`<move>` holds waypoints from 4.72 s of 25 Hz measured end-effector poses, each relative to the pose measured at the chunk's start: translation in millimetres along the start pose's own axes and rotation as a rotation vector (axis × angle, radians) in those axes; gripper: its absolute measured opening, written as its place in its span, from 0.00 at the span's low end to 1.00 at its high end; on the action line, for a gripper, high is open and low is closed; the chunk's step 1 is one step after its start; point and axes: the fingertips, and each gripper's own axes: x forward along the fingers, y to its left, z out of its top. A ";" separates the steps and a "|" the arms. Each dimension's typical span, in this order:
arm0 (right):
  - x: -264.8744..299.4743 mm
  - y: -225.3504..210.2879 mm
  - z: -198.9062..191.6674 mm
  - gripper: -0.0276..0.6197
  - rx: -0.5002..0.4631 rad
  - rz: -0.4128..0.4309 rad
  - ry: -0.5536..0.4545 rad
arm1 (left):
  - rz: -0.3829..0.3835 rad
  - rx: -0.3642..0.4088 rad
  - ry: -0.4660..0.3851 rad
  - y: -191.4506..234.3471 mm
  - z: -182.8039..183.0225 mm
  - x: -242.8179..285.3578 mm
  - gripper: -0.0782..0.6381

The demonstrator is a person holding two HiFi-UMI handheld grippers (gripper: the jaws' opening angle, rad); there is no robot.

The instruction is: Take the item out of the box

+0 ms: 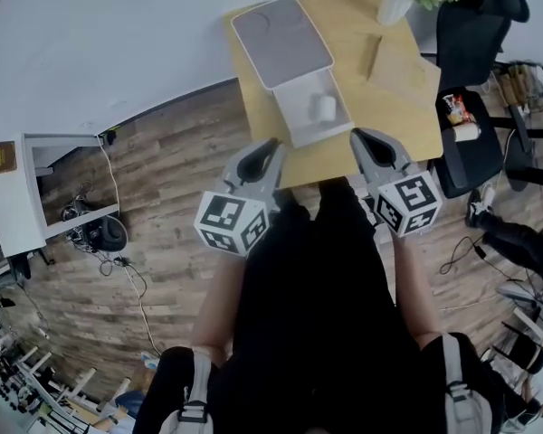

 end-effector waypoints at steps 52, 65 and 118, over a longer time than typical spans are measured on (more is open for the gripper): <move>145.3 -69.7 -137.2 0.39 -1.288 0.842 0.538 | 0.656 -0.278 -0.137 -14.2 -30.3 28.3 0.17; 156.0 -83.2 -184.3 0.42 -1.563 0.971 0.711 | 0.687 -0.276 -0.140 -29.8 -29.5 32.5 0.17; 172.8 -62.3 -158.0 0.31 -1.192 0.730 0.687 | 0.567 -0.202 -0.119 -2.2 -10.1 9.4 0.17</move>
